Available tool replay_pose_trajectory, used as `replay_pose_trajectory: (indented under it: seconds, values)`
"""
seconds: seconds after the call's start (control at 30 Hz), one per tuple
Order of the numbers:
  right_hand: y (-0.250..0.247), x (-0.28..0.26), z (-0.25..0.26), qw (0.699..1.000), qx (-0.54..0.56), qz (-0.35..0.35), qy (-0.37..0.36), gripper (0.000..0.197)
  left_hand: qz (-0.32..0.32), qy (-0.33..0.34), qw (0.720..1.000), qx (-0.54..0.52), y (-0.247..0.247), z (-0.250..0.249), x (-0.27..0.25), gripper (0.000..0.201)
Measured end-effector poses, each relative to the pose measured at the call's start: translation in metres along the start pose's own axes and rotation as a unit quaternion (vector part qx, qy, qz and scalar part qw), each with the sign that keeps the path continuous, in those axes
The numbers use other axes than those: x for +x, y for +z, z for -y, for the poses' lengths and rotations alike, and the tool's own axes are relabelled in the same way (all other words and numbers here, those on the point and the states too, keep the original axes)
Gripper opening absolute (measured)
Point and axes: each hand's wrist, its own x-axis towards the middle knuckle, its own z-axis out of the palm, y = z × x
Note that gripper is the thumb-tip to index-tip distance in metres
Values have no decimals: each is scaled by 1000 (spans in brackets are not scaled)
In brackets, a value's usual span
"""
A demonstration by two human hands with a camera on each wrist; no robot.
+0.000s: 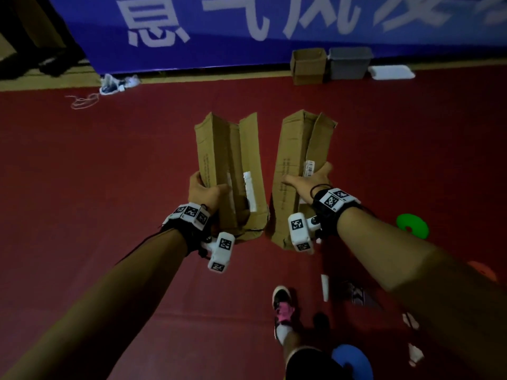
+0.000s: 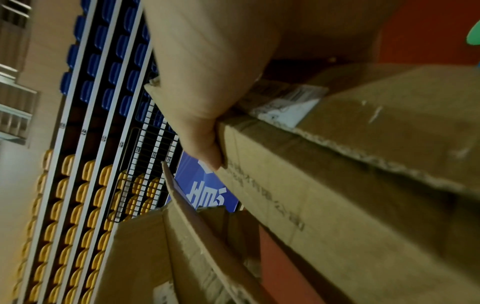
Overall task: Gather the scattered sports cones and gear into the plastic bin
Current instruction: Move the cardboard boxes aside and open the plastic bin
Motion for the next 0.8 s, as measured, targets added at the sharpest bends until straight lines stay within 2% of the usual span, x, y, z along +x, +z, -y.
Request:
replay_pose_trajectory:
  seconds: [0.13,0.2,0.3,0.47,0.63,0.8]
  values:
    - [14,109,63,1000,7,21,8,123,8,0,1000,28,48,-35,120,70]
    - [16,146,95,999,5,46,-11,123,2,4,1000,28,59,-58,160,69]
    - [25,218,158,999,-19,39,-32,122,-9,10,1000,27,81,-96,243,69]
    - [52,320,230,998,-18,35,-45,123,-17,5,1000,10,122,-126,361,70]
    - [84,466,309,998,-27,13,-60,119,16,2,1000,5,182,-141,538,73]
    - [91,601,412,999,-8,-46,-27,124,60,37,997,-11,244,-215,712,71]
